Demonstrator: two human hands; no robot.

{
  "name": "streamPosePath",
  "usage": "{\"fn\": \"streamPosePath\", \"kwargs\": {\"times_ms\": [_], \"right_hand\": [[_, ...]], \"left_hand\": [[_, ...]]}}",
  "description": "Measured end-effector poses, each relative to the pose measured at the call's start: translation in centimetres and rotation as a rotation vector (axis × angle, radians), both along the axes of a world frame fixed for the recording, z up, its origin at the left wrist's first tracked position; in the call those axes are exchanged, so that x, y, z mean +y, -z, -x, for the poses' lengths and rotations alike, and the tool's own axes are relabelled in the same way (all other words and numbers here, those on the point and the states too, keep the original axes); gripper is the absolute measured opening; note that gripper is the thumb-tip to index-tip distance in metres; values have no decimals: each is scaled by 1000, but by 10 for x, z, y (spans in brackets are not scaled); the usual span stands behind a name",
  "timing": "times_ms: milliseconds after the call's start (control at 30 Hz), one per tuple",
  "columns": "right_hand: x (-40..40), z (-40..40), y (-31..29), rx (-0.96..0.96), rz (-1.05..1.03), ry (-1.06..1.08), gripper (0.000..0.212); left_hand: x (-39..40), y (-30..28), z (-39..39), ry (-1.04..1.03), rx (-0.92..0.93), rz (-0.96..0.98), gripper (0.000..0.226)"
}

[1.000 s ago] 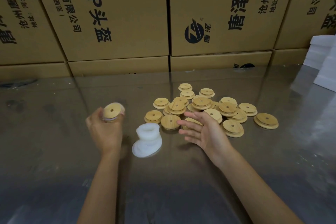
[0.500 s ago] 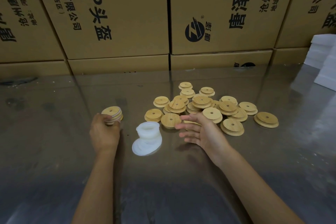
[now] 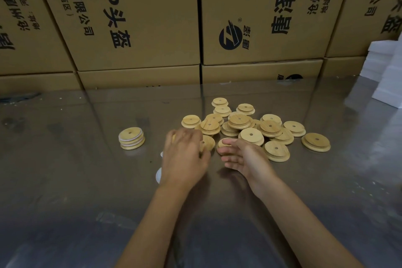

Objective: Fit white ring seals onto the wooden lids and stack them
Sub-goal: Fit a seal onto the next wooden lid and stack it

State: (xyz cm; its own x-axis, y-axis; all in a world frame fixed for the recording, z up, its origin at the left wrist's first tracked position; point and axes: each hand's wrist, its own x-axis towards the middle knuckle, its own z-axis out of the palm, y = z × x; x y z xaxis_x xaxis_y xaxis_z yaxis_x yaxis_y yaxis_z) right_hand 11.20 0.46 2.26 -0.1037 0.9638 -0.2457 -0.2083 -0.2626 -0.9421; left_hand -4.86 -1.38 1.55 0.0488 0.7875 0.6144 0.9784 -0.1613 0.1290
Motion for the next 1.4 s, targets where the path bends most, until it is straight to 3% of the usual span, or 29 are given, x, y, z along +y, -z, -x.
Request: {"fn": "streamPosePath", "kwargs": {"times_ms": [133, 300, 400, 700, 867, 967, 1067, 1133, 1267, 1400], "right_hand": [[-1, 0, -1, 6, 6, 9, 26], [0, 0, -1, 0, 11, 14, 28], [1, 0, 0, 7, 15, 14, 27], [0, 2, 1, -24, 1, 18, 21], [-5, 6, -2, -84, -33, 5, 25], [-7, 7, -4, -118, -62, -9, 41], [-10, 5, -5, -97, -89, -71, 38], [-11, 4, -5, -49, -93, -104, 33], [-11, 4, -5, 10, -82, -73, 28], [-8, 1, -5, 53, -27, -24, 18]], "left_hand": [[7, 12, -9, -56, 146, 202, 32], [8, 5, -9, -52, 144, 191, 39], [5, 3, -11, -30, 114, 185, 32], [-4, -5, 0, -22, -200, 75, 22], [-2, -7, -4, 35, -548, 21, 14], [-1, -8, -7, 108, -843, 133, 20], [-2, -7, -10, 177, -952, 223, 25], [-4, -7, -11, 200, -897, 213, 21], [-3, -8, -4, 82, -564, 43, 17], [-4, -12, 19, -240, -570, 47, 19]]}}
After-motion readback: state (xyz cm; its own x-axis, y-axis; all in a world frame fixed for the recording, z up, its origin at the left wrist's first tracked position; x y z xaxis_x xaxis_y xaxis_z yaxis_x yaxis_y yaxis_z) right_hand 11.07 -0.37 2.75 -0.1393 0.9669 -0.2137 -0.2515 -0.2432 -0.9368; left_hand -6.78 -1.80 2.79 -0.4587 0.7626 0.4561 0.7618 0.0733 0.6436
